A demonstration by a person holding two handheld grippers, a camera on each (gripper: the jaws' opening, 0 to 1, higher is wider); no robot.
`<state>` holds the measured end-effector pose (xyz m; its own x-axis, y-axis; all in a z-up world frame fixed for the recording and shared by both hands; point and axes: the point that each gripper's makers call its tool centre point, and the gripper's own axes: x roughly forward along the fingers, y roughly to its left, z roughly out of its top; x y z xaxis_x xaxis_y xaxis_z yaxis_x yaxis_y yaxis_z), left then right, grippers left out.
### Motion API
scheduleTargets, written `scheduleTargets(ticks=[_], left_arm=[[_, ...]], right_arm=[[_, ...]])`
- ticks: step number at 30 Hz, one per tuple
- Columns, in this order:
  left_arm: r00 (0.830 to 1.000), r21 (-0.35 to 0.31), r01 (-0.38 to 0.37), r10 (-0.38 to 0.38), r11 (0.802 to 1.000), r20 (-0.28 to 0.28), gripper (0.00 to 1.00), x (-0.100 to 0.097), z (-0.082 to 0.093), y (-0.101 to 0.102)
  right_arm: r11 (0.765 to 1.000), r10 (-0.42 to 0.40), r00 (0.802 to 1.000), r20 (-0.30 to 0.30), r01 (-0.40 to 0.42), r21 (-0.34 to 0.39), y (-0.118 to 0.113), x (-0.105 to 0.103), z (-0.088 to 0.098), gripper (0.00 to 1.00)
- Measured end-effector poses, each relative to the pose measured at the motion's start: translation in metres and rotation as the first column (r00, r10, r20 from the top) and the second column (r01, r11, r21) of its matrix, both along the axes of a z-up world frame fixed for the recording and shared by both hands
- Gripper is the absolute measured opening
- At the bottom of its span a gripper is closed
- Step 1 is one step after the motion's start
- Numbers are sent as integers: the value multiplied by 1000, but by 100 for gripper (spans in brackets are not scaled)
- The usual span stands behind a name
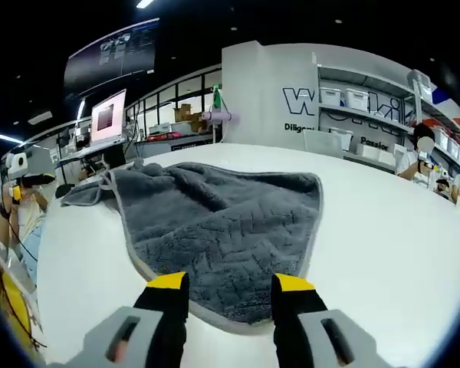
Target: Fold the towel on the table until its edges align and the towel forms a compact rectangular stack.
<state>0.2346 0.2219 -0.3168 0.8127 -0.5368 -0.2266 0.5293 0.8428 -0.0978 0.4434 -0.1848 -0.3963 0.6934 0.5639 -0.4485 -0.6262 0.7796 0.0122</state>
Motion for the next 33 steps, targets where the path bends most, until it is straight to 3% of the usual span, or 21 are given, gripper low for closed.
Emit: scheduleTargets(ticks=[12,18,21,33], left_arm=[[1000,31,-5,5,1000,2,97,2,1,2],[999,46,-33,32,998,7,97,4,1,10],[999,45,-34,34,998,4,97,5,0,9],[1000,45,-24,23,999,6,97,6,-2,-3]], right_arm=[[999,-8,1000,-10,8,-32,-5,2,-13,38],[999,-3,1000,2,3,-33,-11,1,-12,19],[999,-15,1000,3,15,-38,-20,1,-12,9],[991,-118,993,12,118,-64,-75,-9,-11,5]])
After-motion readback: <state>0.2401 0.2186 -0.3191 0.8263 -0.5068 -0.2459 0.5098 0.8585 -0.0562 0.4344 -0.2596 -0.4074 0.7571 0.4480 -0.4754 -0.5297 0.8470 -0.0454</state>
